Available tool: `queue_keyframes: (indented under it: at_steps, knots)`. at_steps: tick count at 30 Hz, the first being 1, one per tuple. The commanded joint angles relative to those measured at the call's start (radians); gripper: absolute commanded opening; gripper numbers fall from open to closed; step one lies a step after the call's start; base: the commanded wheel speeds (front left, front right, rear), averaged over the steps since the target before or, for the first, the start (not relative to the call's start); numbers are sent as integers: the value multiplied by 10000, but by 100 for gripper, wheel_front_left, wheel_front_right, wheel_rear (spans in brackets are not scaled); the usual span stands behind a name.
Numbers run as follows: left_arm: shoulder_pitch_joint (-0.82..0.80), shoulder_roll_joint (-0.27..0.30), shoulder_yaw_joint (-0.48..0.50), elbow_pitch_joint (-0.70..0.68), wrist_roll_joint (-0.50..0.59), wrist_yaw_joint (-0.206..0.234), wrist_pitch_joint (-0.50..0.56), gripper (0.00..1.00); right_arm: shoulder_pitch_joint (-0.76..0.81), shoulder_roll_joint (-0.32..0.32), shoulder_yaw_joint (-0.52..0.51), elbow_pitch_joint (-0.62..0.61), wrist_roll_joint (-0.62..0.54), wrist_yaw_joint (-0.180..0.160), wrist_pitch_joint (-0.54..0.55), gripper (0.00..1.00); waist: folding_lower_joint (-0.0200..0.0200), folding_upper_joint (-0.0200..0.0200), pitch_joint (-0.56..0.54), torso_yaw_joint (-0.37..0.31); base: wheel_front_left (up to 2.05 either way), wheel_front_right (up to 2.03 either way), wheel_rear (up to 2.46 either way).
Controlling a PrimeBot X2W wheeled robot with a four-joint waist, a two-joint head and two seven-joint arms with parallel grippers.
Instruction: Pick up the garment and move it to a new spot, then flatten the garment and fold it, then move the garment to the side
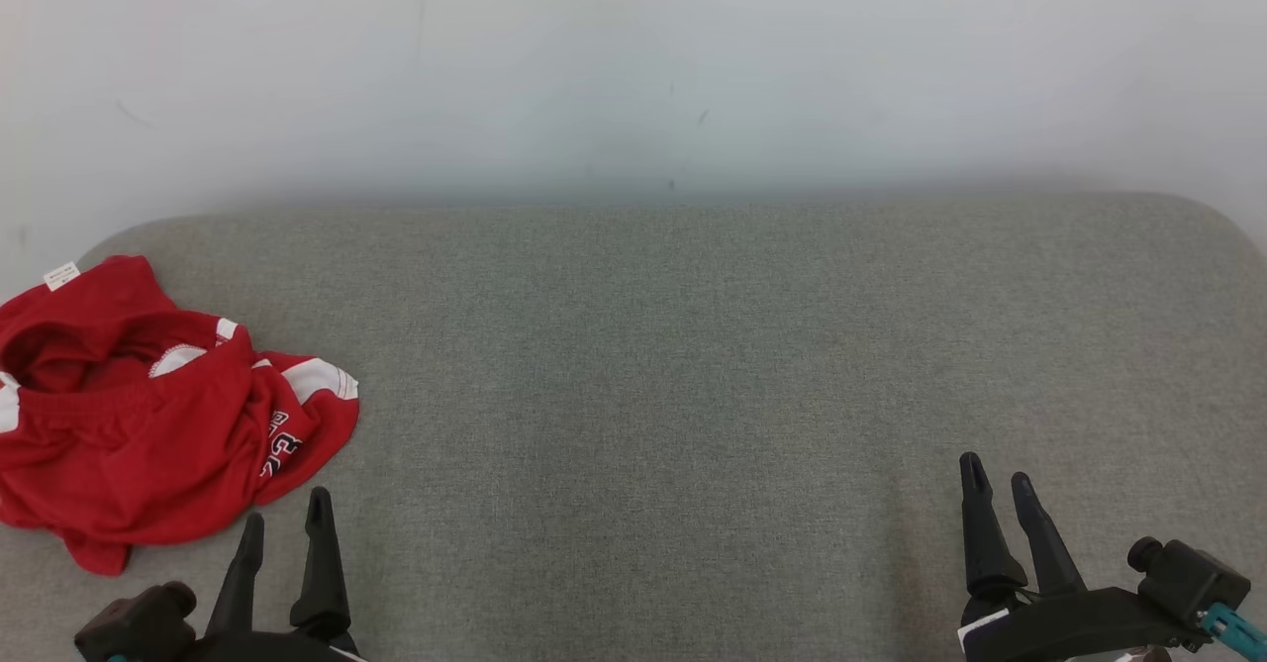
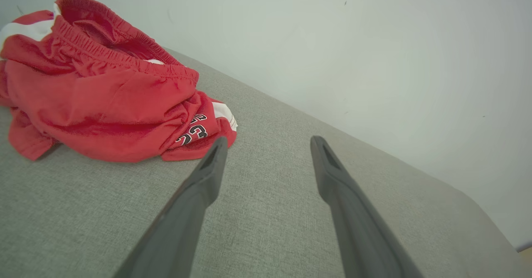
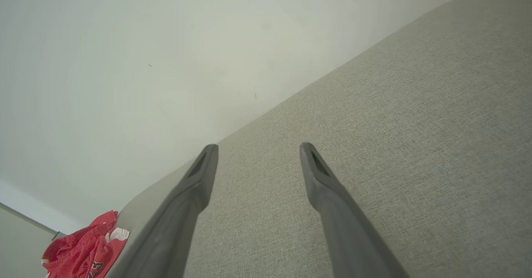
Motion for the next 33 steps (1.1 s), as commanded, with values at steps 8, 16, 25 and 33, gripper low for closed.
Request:
queue_keyframes:
  at_steps: [8, 16, 25, 33]
  knots:
    - [72, 234, -200, -245, 1132, 247, -320, 100, -16, -54, 106, -158, -1359, 38, -311, 100, 0, 0, -19, 11, 0, 0, 0]
    - [99, 362, -340, -346, 1946, 427, -539, 100, -2, -59, 203, -184, -2294, 40, -525, 100, 0, 0, -23, 16, 0, 0, 0]
    - [147, 477, -480, -484, 2766, 597, -750, 100, -23, -61, 289, -212, -3199, 38, -743, 100, 0, 0, -19, 8, 0, 0, 0]
    - [214, 521, -514, -616, 3307, 648, -939, 100, 40, -64, 351, -273, -3924, 40, -919, 100, 0, 0, -19, 5, 0, 0, 0]
